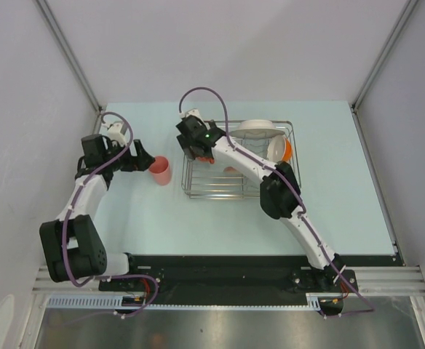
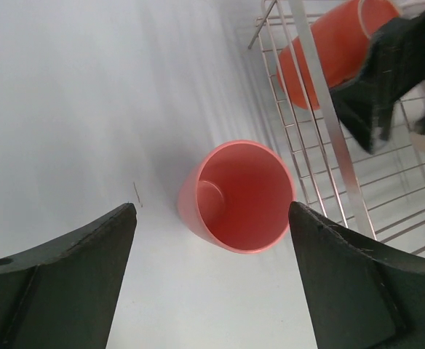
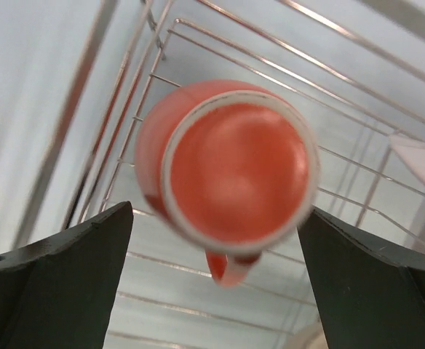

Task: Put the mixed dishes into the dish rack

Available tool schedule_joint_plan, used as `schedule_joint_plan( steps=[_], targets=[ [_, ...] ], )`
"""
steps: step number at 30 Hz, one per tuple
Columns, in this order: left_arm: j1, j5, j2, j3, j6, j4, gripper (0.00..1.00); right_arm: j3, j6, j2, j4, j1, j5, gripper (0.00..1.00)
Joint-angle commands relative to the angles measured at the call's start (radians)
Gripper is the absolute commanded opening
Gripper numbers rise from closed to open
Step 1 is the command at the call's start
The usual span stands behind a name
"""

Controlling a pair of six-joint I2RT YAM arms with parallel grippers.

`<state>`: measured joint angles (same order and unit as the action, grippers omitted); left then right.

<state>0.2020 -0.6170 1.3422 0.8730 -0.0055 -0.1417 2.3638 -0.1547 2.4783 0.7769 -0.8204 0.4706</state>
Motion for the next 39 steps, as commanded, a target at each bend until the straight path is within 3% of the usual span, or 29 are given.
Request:
schedule_joint_plan(
  steps=[1,8,12,13,26,29,32,33,34,39],
  targets=[
    [-0.041,0.051,0.014,0.006,0.045,0.036,0.90,0.000,0.018,-0.183,-0.022,-0.034,0.069,1.00],
    [-0.085,0.149,0.029,0.015,0.082,0.027,0.84,-0.020,0.020,-0.284,-0.010,-0.078,0.103,1.00],
    [-0.088,0.166,0.052,0.012,0.094,0.022,0.58,-0.124,0.003,-0.381,-0.048,-0.105,0.102,1.00],
    [-0.088,0.169,0.055,0.012,0.096,0.022,0.57,-0.139,-0.002,-0.401,-0.054,-0.111,0.102,1.00],
    [-0.150,0.224,0.184,0.063,0.110,0.015,0.57,-0.460,-0.121,-0.665,-0.122,-0.132,0.049,1.00],
    [-0.170,0.240,0.216,0.089,0.116,0.002,0.53,-0.508,-0.138,-0.703,-0.131,-0.131,0.049,1.00],
    [-0.176,0.240,0.245,0.106,0.118,-0.015,0.22,-0.570,-0.152,-0.737,-0.151,-0.129,0.042,1.00],
    [-0.174,0.238,0.248,0.115,0.105,-0.021,0.04,-0.596,-0.155,-0.743,-0.157,-0.128,0.034,1.00],
    [-0.173,0.237,0.245,0.119,0.104,-0.028,0.00,-0.607,-0.161,-0.748,-0.160,-0.128,0.030,1.00],
    [-0.171,0.156,0.134,0.110,0.101,-0.074,0.00,-0.644,-0.218,-0.783,-0.162,-0.109,-0.054,1.00]
  ],
)
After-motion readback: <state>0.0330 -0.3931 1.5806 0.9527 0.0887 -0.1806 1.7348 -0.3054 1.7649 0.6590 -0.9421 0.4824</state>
